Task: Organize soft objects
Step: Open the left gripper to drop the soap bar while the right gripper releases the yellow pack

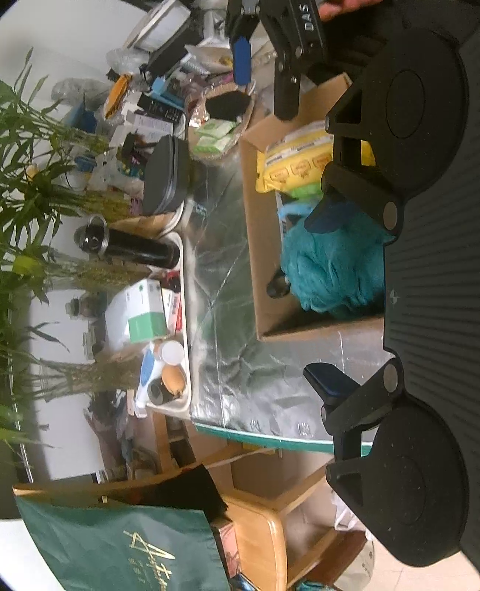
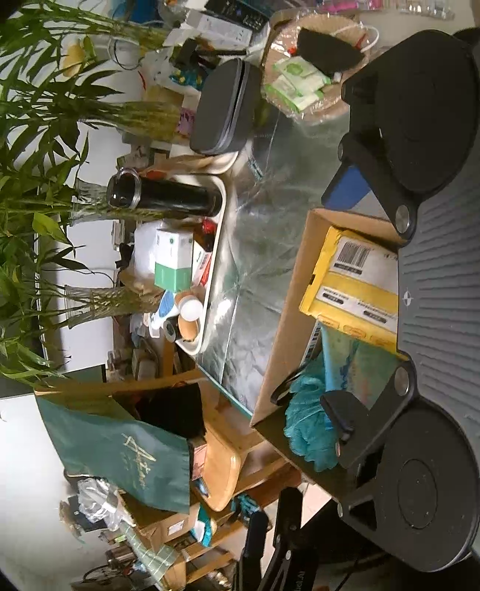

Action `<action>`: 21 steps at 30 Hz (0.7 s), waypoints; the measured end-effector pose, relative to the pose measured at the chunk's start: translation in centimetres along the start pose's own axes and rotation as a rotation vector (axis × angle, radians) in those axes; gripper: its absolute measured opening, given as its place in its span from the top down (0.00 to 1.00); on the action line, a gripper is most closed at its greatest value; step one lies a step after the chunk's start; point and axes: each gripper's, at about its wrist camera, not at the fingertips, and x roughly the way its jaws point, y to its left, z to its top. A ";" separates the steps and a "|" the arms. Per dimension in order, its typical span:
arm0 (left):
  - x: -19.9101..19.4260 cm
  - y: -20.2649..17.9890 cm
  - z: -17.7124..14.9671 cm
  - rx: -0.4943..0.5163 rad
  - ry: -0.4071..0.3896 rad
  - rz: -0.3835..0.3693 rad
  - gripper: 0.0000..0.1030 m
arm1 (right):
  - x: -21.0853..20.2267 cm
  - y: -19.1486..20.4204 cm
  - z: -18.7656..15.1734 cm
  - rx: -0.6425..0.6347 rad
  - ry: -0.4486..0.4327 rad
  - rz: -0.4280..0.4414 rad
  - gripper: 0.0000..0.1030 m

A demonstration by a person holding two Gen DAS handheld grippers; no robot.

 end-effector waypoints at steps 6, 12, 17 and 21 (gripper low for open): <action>-0.6 -0.3 -0.5 0.000 -0.047 0.032 0.18 | -0.9 0.7 -0.9 -0.010 0.013 -0.058 0.00; -1.6 -1.0 -1.3 0.027 -0.113 0.046 0.00 | -1.7 1.3 -1.9 -0.014 0.035 -0.114 0.00; -1.8 -1.8 -2.1 0.037 -0.108 0.060 0.00 | -2.0 2.3 -3.1 -0.027 0.062 -0.145 0.00; -1.9 -2.2 -3.0 0.035 -0.098 0.077 0.00 | -2.1 2.4 -4.1 -0.014 0.088 -0.161 0.00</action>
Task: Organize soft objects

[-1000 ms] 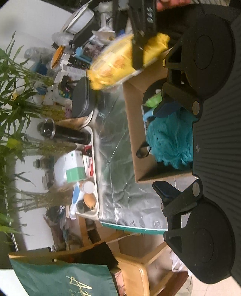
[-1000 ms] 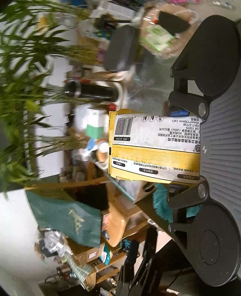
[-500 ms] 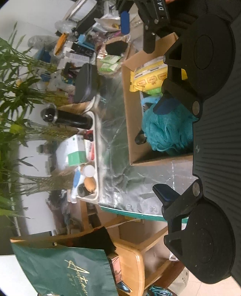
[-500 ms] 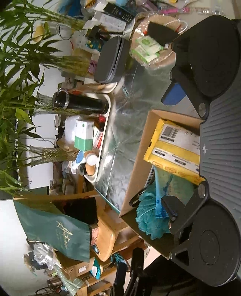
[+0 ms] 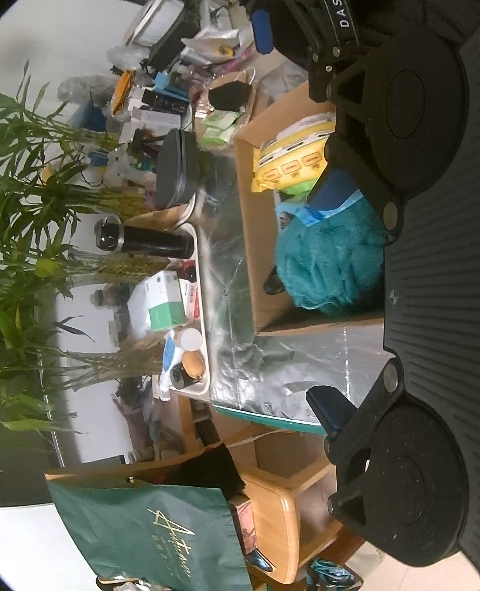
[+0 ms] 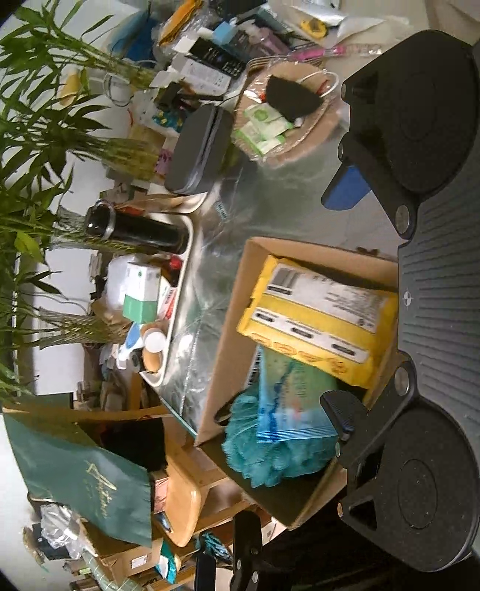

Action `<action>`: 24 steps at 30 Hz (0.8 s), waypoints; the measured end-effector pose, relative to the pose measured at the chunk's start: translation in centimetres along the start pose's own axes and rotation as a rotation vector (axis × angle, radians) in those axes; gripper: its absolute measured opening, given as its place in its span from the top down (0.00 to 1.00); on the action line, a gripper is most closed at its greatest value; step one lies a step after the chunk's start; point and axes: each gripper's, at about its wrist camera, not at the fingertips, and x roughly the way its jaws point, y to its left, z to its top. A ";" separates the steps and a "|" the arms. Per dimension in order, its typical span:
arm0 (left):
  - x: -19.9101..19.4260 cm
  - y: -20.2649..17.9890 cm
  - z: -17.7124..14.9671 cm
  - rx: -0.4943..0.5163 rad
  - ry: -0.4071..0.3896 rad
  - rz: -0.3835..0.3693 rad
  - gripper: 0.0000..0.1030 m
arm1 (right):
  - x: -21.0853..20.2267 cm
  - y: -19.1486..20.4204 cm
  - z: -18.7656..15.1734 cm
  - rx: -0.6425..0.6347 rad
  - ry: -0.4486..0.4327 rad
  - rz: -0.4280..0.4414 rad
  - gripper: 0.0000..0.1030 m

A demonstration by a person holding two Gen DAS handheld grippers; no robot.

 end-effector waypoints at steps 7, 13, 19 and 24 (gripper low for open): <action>0.2 -0.1 -1.4 -0.019 0.073 -0.019 0.00 | 0.1 0.1 -1.7 0.010 0.040 -0.008 0.00; 0.4 -0.3 -2.8 -0.032 0.119 -0.032 0.00 | 0.4 0.5 -3.0 0.012 0.066 0.008 0.00; 0.4 -0.5 -3.5 -0.045 0.145 -0.031 0.00 | 0.6 0.5 -3.8 0.019 0.085 0.015 0.00; 0.6 -0.7 -3.8 -0.047 0.164 -0.028 0.00 | 0.7 0.4 -4.1 0.021 0.093 0.017 0.00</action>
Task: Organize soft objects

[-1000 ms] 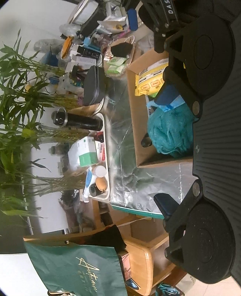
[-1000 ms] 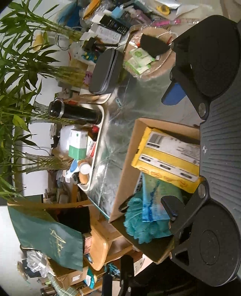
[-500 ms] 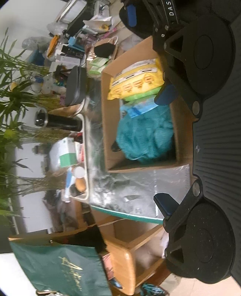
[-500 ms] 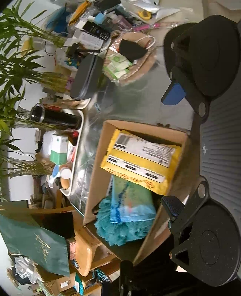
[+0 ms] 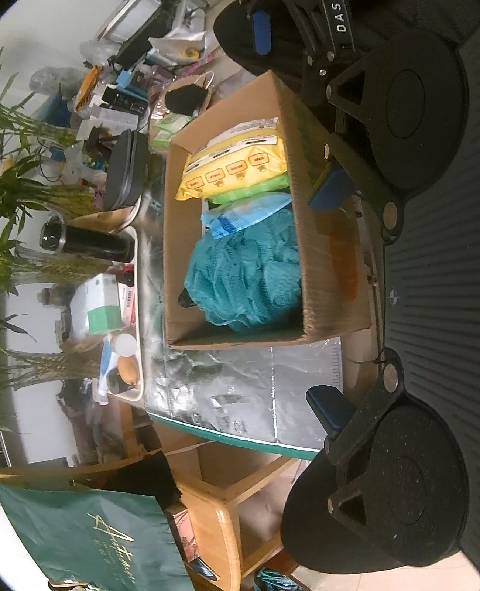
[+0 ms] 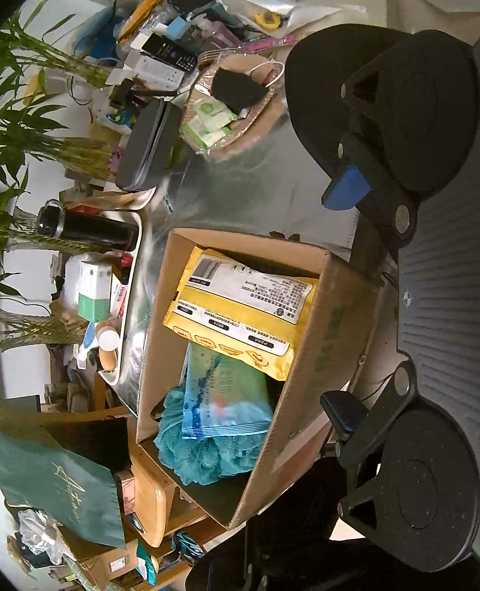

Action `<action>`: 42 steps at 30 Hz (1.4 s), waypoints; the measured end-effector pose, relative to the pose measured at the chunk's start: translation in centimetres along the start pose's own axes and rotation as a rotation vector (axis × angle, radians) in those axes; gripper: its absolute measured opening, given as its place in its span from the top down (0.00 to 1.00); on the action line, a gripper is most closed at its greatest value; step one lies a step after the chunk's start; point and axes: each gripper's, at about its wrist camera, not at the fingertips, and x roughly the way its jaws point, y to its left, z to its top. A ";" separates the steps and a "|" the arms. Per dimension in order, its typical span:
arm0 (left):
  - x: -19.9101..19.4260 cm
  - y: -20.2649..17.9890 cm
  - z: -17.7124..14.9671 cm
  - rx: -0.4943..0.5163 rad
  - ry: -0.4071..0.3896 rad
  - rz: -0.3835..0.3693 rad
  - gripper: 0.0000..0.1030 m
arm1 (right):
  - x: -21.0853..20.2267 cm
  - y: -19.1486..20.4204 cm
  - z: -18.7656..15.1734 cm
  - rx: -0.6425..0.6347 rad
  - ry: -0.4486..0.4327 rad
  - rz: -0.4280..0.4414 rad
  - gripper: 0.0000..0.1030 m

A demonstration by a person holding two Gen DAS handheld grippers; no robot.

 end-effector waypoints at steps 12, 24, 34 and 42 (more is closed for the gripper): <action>0.2 -0.7 -0.2 0.021 0.013 -0.003 0.00 | -0.1 0.0 0.1 0.000 -0.007 0.004 0.00; 0.3 -0.9 0.0 0.033 0.015 0.006 0.00 | -0.1 0.1 0.2 0.000 -0.013 0.009 0.00; 0.4 -0.8 0.0 0.032 0.016 0.028 0.00 | -0.2 0.0 0.3 0.000 -0.016 0.005 0.00; 0.2 -0.9 0.1 0.035 0.013 0.019 0.00 | -0.3 0.0 0.4 -0.002 -0.021 0.001 0.00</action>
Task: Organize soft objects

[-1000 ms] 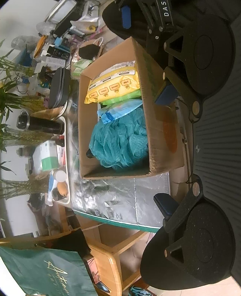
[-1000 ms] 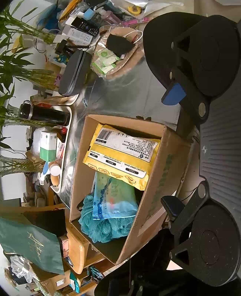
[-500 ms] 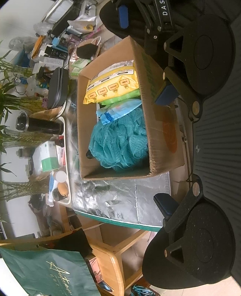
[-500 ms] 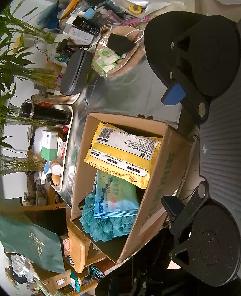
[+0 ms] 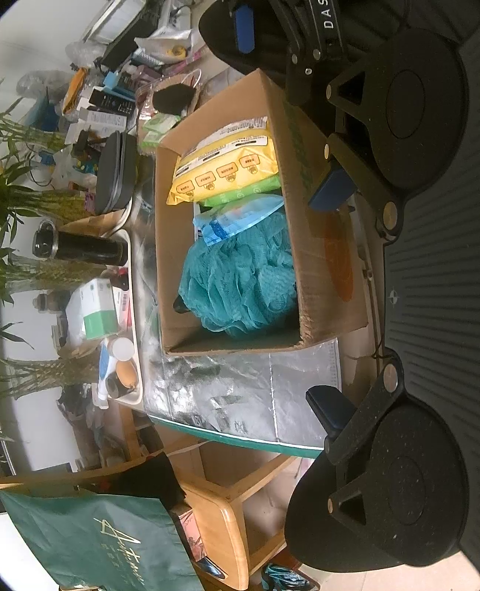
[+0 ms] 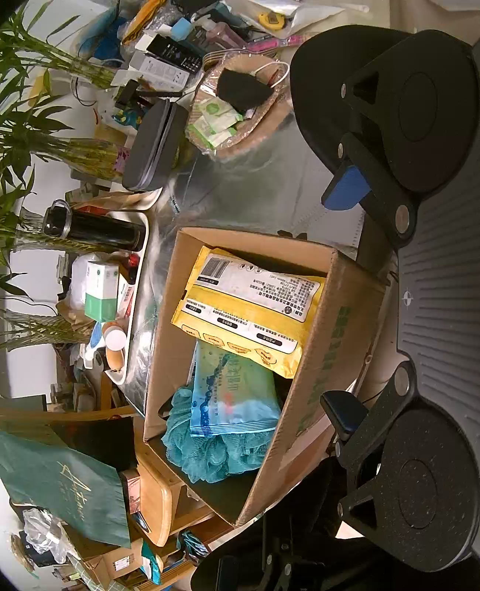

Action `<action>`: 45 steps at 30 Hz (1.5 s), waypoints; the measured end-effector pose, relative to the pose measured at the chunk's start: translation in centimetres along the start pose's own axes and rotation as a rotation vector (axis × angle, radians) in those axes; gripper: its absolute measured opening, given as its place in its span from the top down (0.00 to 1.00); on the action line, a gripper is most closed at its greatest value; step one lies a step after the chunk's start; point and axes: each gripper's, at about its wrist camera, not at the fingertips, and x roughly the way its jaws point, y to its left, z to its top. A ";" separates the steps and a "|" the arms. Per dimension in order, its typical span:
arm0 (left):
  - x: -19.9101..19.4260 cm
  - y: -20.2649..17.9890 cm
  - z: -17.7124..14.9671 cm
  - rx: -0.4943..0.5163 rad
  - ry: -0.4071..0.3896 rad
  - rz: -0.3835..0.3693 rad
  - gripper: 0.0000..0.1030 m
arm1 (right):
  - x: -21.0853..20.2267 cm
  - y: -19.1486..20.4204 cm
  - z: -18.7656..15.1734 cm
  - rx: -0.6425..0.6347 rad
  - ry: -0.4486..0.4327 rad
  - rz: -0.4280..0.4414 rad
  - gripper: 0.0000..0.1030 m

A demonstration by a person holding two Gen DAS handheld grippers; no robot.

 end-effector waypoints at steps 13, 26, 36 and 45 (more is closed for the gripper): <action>-0.2 0.0 0.2 -0.002 -0.004 -0.004 0.00 | -0.5 0.0 0.2 0.002 -0.020 -0.013 0.00; -0.8 0.4 0.8 -0.017 -0.024 -0.011 0.00 | -1.5 0.3 0.9 0.001 -0.051 -0.090 0.00; -1.2 0.8 1.2 -0.025 -0.041 -0.010 0.00 | -2.4 0.6 1.4 -0.010 -0.068 -0.119 0.00; -1.4 1.1 1.2 -0.028 -0.047 -0.007 0.00 | -2.5 0.8 1.4 -0.011 -0.064 -0.120 0.00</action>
